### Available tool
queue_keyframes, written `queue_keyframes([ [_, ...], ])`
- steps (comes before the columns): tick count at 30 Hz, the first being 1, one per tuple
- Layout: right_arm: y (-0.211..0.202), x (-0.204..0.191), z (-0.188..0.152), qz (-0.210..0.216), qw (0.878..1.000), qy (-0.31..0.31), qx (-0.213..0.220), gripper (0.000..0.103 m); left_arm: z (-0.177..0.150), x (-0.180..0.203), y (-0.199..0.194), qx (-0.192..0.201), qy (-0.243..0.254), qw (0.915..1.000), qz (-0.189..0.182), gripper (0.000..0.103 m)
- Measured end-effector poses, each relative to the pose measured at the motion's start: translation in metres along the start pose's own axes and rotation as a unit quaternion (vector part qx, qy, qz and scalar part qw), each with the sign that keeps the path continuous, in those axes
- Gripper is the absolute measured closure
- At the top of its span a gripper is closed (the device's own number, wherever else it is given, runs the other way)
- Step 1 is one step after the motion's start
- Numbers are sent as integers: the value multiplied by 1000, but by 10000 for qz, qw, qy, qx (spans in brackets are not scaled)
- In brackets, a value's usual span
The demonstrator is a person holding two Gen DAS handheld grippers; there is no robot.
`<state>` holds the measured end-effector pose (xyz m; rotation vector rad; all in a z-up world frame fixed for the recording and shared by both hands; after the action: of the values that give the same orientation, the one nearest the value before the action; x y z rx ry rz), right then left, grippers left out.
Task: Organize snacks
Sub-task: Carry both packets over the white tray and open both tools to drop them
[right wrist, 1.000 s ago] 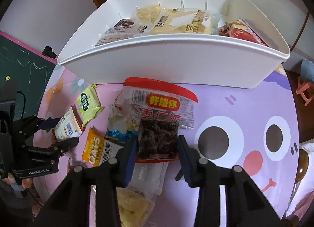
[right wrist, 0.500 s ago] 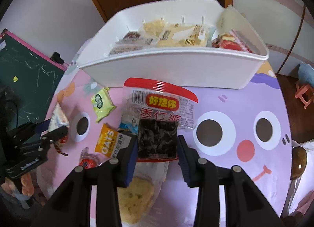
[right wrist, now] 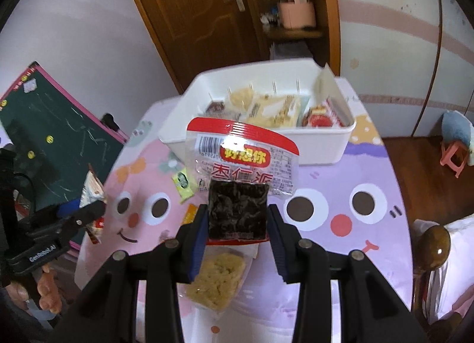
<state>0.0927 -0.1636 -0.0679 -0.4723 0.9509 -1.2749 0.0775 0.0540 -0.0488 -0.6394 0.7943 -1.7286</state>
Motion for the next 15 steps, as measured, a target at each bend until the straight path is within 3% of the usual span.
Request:
queue_keyframes([
  [7, -42, -13, 9, 69, 9981, -160, 586, 64, 19, 13, -26, 312, 77, 9994, -143, 57],
  [15, -67, -23, 38, 104, 9939, -273, 1062, 64, 74, 31, -51, 808, 427, 9957, -140, 57],
])
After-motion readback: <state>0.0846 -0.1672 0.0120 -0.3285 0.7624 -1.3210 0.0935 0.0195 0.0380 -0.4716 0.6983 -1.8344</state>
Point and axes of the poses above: each gripper's, at about its wrist camera, not at the fingertips, and y roughly the way its jaws point, x to its right, z to its top, the point moved 2 cm from there along y, roughly the way its jaws point, and after that the axes turned 11 degrees about y, right-handed, at the moved point
